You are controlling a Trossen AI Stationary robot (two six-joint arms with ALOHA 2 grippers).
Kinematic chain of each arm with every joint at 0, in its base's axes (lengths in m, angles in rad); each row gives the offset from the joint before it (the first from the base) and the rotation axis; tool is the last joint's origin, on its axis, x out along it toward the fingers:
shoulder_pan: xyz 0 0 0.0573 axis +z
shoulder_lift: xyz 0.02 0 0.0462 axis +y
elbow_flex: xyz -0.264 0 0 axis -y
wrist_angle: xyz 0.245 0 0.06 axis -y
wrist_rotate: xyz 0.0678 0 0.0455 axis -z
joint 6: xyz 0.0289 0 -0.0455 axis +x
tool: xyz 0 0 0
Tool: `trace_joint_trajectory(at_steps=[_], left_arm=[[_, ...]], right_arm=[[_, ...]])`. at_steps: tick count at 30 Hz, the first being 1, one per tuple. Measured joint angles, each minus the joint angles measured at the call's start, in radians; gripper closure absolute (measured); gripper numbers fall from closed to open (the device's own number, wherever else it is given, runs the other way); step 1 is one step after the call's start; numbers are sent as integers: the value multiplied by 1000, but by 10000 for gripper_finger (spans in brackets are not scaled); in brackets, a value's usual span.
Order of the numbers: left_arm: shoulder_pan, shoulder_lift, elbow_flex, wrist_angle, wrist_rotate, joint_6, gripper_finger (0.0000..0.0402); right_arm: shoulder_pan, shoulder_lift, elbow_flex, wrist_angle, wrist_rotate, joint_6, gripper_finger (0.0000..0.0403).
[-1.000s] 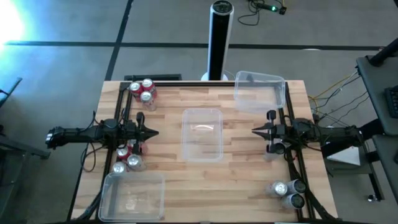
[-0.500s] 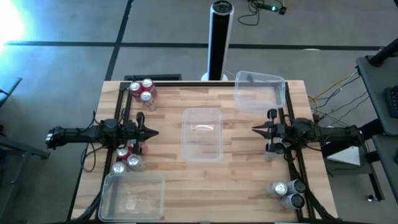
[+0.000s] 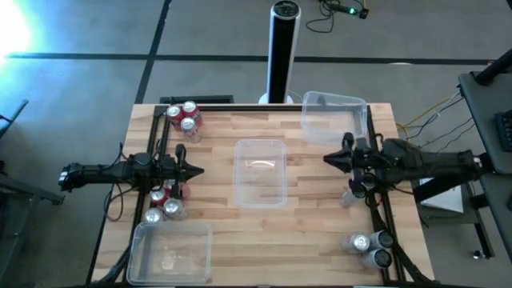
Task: Sort soda cans
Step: Move the bottom transparent bin to the top left of the table
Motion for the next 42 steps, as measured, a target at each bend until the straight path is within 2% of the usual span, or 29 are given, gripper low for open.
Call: trace_joint_trajectory(at_steps=[3,7,10,15,20,26,33,37,42], left_arm=[[0,0,0,0,0,0,402],[0,0,0,0,0,0,402],[0,0,0,0,0,0,402],[0,0,0,0,0,0,402],[0,0,0,0,0,0,402],[0,0,0,0,0,0,402],[0,0,0,0,0,0,402],[0,0,0,0,0,0,402],[0,0,0,0,0,0,402]], right_arm=[[0,210,174,-136,-62,-65,374],[2,458,353,-211,-189,-90,358],[18,604,465,-249,-244,-136,320],[86,795,626,-293,-290,-252,235],[177,936,775,-342,-235,-212,163],[235,1104,947,-555,-14,-173,111],[236,1287,1082,-603,6,-118,119],[236,1393,1141,-611,10,-128,142],[221,1524,1239,-724,101,-142,188]])
